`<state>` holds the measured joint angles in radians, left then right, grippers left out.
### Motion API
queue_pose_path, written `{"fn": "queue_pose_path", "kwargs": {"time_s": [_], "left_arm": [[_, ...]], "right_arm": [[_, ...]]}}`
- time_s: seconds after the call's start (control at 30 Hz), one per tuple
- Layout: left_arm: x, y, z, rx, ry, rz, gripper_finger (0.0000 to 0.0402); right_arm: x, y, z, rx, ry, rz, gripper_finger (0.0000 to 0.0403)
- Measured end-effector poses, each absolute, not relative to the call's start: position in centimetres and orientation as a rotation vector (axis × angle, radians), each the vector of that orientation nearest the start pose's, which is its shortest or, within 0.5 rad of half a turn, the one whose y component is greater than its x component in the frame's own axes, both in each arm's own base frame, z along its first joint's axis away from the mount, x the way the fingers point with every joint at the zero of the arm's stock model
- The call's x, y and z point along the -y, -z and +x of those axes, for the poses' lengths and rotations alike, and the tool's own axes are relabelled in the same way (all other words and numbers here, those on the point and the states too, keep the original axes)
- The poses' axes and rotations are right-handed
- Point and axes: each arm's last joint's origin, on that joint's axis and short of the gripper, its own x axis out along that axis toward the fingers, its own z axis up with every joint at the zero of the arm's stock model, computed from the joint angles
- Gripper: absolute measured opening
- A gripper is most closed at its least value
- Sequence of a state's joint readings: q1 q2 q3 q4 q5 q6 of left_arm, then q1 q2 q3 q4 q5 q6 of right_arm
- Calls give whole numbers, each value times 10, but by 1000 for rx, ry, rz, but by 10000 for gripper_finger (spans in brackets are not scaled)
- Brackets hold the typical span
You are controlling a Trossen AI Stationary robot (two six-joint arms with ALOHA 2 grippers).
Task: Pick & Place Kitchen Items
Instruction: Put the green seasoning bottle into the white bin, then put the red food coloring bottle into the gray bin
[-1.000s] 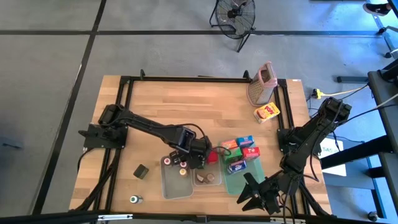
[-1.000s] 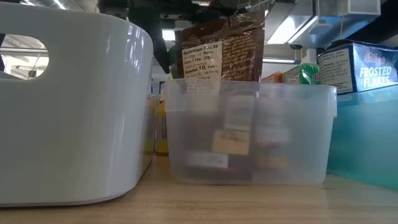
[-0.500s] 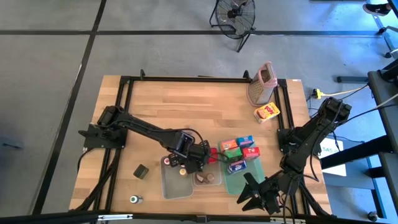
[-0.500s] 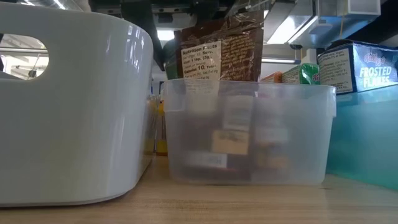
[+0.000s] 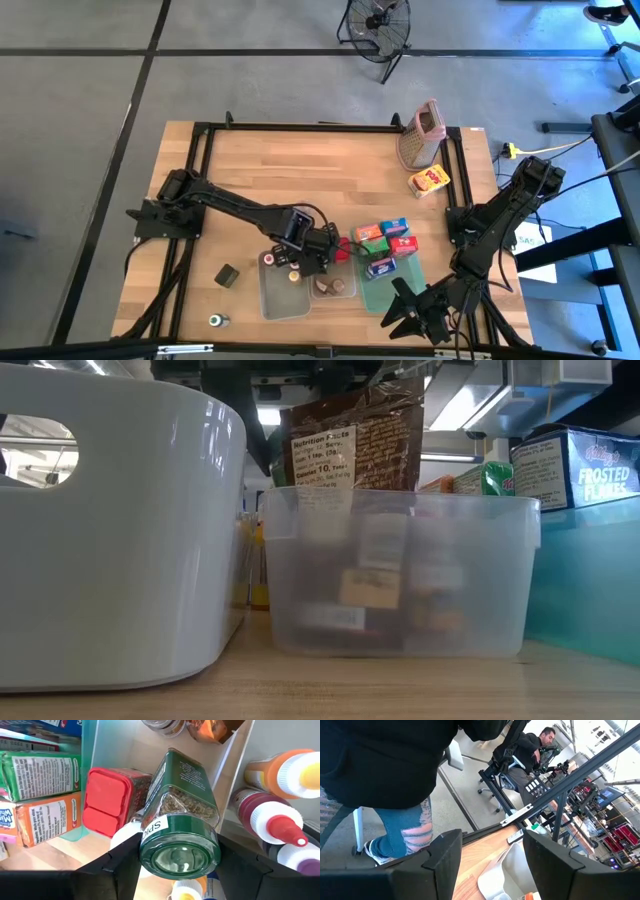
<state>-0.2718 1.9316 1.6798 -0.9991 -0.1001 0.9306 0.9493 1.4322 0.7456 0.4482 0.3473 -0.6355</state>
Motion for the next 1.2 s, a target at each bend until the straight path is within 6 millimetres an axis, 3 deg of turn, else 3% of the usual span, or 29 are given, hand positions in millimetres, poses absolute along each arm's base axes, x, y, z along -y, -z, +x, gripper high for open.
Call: {"fn": "queue_pose_path", "kwargs": {"time_s": [0.33, 0.7, 1.03, 1.2], "left_arm": [[103, -256, 382, -1094, 703, 1027, 218], [103, -256, 383, -1091, 683, 1035, 250], [101, -257, 384, -1120, 582, 1110, 251], [105, -261, 379, -1171, 449, 1238, 251]], "right_arm": [[-241, -233, 185, 1, -646, -762, 213], [-241, -233, 185, 0, -646, -763, 213], [-237, -231, 189, -41, -632, -730, 213], [-234, -231, 192, -56, -616, -705, 213]]}}
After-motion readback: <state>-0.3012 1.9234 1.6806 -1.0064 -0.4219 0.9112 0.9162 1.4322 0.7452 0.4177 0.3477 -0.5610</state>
